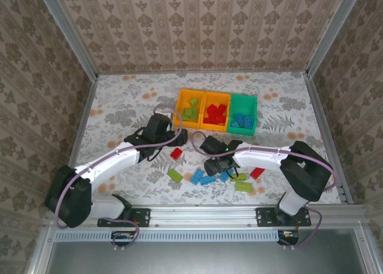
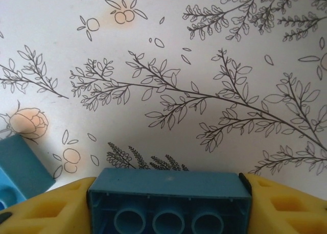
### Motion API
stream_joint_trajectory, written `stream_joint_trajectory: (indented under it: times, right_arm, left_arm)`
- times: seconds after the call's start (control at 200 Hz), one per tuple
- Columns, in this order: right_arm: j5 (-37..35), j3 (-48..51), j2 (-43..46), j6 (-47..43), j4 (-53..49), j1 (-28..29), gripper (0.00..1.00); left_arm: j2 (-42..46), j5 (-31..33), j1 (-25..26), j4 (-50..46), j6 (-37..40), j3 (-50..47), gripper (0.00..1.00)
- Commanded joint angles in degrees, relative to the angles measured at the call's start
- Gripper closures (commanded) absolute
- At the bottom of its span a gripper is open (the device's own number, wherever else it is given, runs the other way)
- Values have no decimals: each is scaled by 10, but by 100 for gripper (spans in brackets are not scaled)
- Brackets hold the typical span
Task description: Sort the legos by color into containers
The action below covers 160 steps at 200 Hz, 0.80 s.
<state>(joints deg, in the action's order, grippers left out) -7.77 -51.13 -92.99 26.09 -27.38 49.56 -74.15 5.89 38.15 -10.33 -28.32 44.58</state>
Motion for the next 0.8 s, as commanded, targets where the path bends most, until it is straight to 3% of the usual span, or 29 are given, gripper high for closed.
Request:
stream_joint_trajectory:
  times: [0.0, 0.15, 0.36, 0.62, 0.795]
  right_arm:
    - [-27, -15, 19, 7, -27, -5, 45]
    - [-56, -29, 60, -1, -31, -51, 44]
    - [-69, -54, 93, -36, 11, -189, 42]
    - [-70, -187, -24, -73, 11, -291, 41]
    - [-67, -278, -116, -79, -2, -328, 37]
  left_arm:
    - [16, 9, -4, -7, -9, -7, 0]
    - [19, 7, -2, -19, -1, -12, 0]
    - [20, 7, 23, -29, 18, -22, 0]
    - [1, 23, 97, -37, 40, -17, 0]
    - [-1, -6, 130, -42, 73, -19, 0]
